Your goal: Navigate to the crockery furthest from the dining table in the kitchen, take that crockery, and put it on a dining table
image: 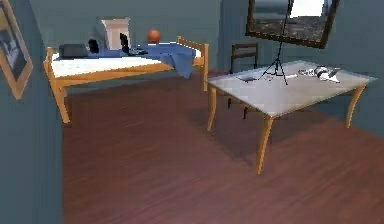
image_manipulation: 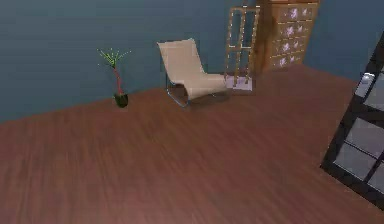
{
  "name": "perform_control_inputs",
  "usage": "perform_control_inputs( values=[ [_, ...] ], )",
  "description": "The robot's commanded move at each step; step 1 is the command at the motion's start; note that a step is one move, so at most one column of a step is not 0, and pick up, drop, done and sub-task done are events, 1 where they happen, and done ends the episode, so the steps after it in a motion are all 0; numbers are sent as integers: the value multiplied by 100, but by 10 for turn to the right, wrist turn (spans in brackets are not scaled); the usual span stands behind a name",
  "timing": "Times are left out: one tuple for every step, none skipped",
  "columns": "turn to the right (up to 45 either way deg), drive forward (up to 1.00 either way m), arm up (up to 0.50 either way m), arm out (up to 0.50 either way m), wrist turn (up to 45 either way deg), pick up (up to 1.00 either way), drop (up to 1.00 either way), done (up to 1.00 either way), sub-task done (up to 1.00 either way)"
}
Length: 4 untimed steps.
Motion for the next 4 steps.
perform_control_inputs(
  values=[
    [450, 0, 0, 0, 0, 0, 0, 0, 0],
    [120, 0, 0, 0, 0, 0, 0, 0, 0],
    [0, 20, 0, 0, 0, 0, 0, 0, 0],
    [450, 0, 0, 0, 0, 0, 0, 0, 0]
  ],
)
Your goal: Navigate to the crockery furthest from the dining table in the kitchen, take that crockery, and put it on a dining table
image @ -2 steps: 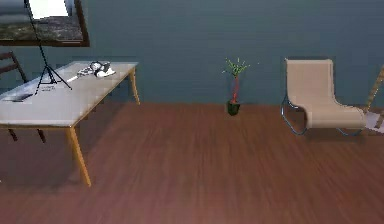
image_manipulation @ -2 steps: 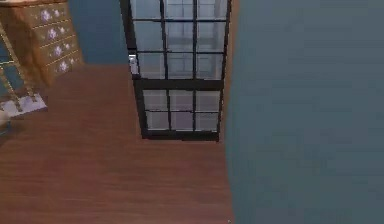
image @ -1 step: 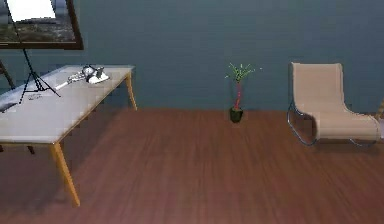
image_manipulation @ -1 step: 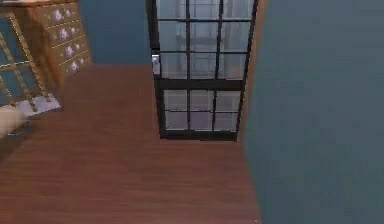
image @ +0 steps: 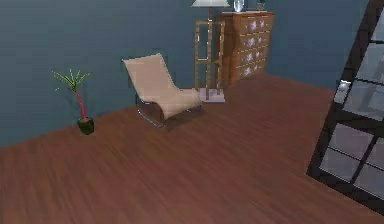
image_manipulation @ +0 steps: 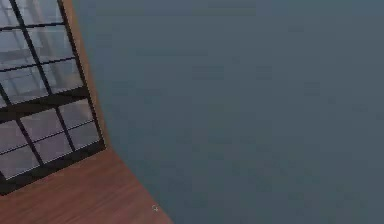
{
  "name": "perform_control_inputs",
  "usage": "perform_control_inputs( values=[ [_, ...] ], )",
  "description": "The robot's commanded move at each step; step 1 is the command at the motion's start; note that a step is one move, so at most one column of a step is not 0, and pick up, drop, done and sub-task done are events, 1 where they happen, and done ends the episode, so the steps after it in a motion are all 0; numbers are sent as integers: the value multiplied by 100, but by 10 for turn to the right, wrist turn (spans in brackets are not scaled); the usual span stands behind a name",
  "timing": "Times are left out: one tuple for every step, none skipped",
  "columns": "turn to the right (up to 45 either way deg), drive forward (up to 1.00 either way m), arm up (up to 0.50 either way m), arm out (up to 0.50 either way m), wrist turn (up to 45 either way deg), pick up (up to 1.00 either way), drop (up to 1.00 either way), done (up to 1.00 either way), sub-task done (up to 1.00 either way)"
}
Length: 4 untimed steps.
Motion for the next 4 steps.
perform_control_inputs(
  values=[
    [90, 0, 0, 0, 0, 0, 0, 0, 0],
    [0, 100, 0, 0, 0, 0, 0, 0, 0],
    [30, 0, 0, 0, 0, 0, 0, 0, 0],
    [0, 85, 0, 0, 0, 0, 0, 0, 0]
  ],
)
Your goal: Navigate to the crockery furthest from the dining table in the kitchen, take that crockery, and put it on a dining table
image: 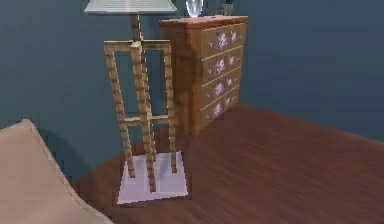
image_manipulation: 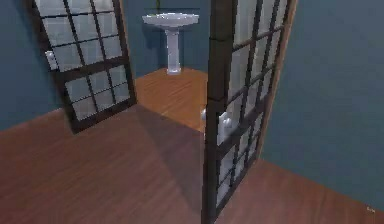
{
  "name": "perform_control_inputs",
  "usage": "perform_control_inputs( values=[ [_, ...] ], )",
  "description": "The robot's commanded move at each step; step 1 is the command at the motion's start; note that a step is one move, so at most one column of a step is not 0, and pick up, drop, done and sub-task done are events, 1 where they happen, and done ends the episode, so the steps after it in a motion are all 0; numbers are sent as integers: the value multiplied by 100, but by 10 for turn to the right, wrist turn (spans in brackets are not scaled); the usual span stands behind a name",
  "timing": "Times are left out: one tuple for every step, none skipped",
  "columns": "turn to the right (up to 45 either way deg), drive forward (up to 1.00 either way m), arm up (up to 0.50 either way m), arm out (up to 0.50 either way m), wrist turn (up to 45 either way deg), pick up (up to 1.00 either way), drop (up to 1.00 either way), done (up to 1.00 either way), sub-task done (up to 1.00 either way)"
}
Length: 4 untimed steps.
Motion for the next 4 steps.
perform_control_inputs(
  values=[
    [270, 0, 0, 0, 0, 0, 0, 0, 0],
    [0, 5, 0, 0, 0, 0, 0, 0, 0],
    [360, 0, 0, 0, 0, 0, 0, 0, 0],
    [30, 0, 0, 0, 0, 0, 0, 0, 0]
  ],
)
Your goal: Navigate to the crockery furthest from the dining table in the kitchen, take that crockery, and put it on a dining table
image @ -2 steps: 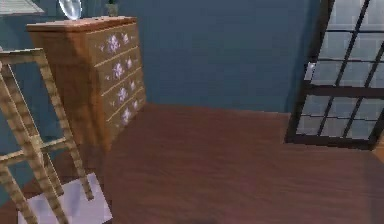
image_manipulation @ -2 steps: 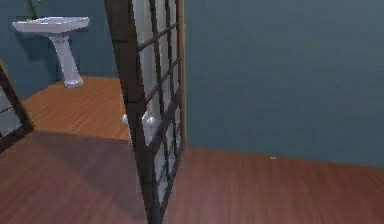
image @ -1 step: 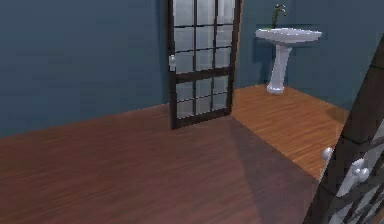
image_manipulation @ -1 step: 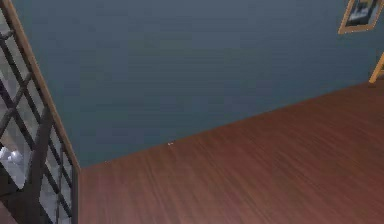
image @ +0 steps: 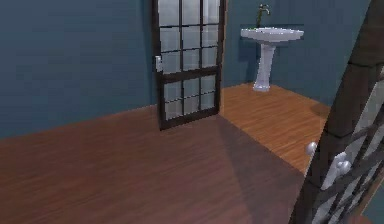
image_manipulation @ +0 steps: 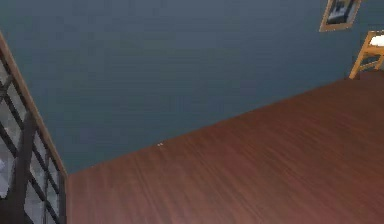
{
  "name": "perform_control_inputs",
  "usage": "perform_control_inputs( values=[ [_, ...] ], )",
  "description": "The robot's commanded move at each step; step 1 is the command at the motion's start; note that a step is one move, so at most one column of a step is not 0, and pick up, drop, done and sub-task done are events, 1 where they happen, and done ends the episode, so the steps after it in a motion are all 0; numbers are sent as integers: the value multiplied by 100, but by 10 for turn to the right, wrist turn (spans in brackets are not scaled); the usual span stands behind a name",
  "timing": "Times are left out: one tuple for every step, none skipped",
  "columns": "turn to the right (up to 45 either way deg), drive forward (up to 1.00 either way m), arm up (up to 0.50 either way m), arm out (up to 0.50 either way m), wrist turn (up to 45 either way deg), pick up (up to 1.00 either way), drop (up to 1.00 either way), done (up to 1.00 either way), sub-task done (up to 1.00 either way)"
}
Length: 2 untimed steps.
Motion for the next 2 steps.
perform_control_inputs(
  values=[
    [0, 100, 0, 0, 0, 0, 0, 0, 0],
    [0, 20, 0, 0, 0, 0, 0, 0, 0]
  ],
)
